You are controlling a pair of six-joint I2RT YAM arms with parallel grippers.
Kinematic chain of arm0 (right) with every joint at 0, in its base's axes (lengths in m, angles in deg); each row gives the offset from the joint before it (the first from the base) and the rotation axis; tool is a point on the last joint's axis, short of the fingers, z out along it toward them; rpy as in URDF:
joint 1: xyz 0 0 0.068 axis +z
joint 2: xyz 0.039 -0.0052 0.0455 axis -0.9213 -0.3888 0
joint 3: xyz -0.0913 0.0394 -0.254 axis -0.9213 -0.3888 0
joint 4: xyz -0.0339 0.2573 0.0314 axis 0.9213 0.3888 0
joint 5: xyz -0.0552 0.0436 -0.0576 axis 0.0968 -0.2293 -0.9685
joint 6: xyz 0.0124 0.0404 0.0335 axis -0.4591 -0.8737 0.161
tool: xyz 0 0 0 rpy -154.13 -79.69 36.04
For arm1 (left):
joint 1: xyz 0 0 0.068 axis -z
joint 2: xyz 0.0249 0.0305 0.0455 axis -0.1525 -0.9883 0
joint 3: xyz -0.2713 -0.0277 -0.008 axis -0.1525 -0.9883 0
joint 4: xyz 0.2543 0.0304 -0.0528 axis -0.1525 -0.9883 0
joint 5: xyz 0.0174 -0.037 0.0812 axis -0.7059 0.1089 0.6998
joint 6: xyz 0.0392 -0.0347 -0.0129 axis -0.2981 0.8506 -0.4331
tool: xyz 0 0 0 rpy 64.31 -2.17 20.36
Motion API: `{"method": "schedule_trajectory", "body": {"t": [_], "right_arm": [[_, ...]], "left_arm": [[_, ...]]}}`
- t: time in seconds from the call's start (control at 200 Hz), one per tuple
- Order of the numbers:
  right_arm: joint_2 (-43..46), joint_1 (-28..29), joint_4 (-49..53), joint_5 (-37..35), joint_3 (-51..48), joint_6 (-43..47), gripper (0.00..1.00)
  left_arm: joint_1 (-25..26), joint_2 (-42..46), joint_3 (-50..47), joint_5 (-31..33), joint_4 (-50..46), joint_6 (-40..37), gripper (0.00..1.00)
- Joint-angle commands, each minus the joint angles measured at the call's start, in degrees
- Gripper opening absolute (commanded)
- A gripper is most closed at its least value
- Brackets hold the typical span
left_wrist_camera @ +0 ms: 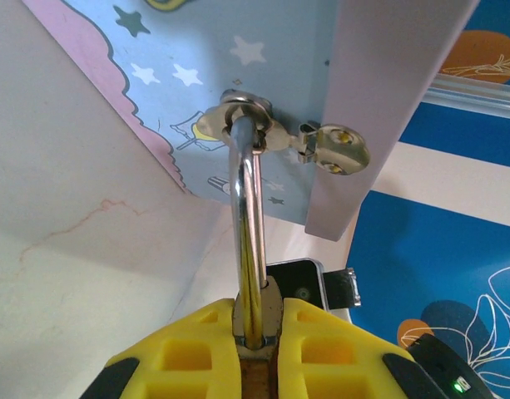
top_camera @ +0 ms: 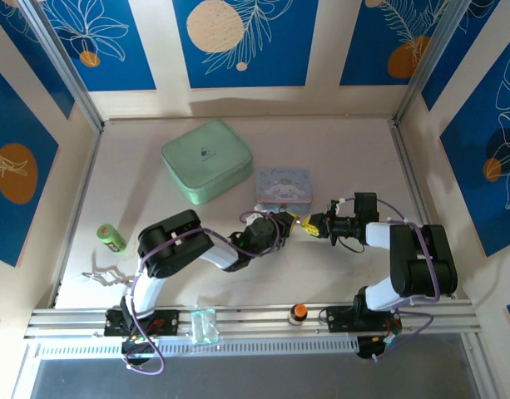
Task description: Unlock the padlock with the key
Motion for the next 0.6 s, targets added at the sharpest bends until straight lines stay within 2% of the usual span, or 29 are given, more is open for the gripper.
{"method": "schedule_trajectory", "body": {"t": [0.0,0.135,0.315,0.465,0.595], "right_arm": [[3.1,2.2,-1.6,-6.1,2.3,3.2,0.00],[2.1,2.5,-1.4,-6.2,2.8,3.2,0.00],[1.4,3.2,-12.0,-6.3,-0.4,-3.1,0.00],[2.7,4.2,-10.0,-9.2,-0.3,-1.0,0.00],[2.4,5.1,-15.2,-9.6,-1.8,-3.3,0.00]], "left_arm": [[6.2,0.2,1.3,-12.5,11.3,-0.1,0.00],[6.4,0.5,1.4,-12.5,11.2,-0.5,0.00],[6.7,0.5,1.7,-12.8,11.5,0.0,0.00],[6.8,0.6,1.4,-12.2,12.3,0.0,0.00],[7.0,0.3,1.3,-12.0,13.2,0.8,0.00]]}}
